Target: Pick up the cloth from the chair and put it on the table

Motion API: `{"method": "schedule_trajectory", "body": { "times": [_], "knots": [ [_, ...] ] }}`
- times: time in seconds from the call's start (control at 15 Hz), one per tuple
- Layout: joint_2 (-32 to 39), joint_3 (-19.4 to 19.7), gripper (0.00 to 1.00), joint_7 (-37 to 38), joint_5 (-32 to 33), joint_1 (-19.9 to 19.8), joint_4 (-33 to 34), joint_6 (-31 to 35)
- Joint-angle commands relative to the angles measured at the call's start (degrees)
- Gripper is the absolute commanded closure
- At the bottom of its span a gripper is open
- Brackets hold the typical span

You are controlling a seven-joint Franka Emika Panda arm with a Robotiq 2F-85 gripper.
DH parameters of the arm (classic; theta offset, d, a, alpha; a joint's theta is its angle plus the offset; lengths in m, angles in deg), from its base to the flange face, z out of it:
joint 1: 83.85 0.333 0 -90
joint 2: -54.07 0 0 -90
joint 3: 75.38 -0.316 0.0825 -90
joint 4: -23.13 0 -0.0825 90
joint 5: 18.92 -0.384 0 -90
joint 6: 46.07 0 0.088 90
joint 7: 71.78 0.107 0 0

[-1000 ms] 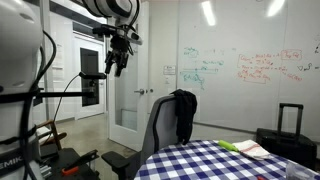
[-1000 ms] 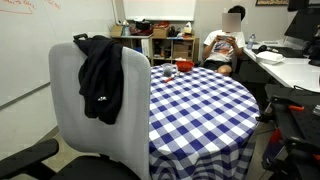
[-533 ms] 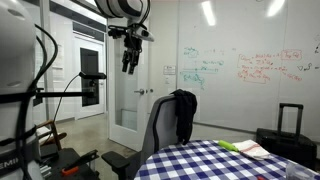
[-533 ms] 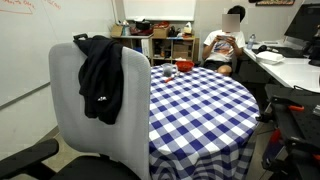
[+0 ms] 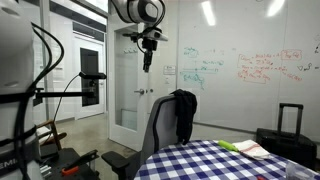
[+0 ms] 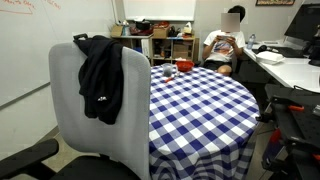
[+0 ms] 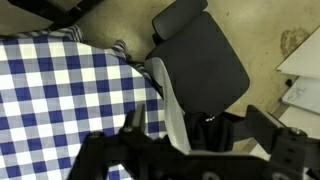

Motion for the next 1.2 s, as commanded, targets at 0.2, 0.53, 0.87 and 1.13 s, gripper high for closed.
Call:
{"method": "schedule_trajectory", "body": {
  "times": [0.2, 0.53, 0.87, 1.13],
  "knots": [
    [12.7, 0.2, 0.0, 19.4, 12.1, 3.3, 11.8, 6.8],
    [19.6, 1.8, 0.0, 33.3, 25.3, 8.7, 15.8, 10.1],
    [17.7, 2.0, 0.0, 28.8, 21.3, 8.0, 13.1, 9.5],
    [15.8, 3.5, 0.0, 42.8, 23.2, 9.3, 6.9, 20.8]
  ]
}}
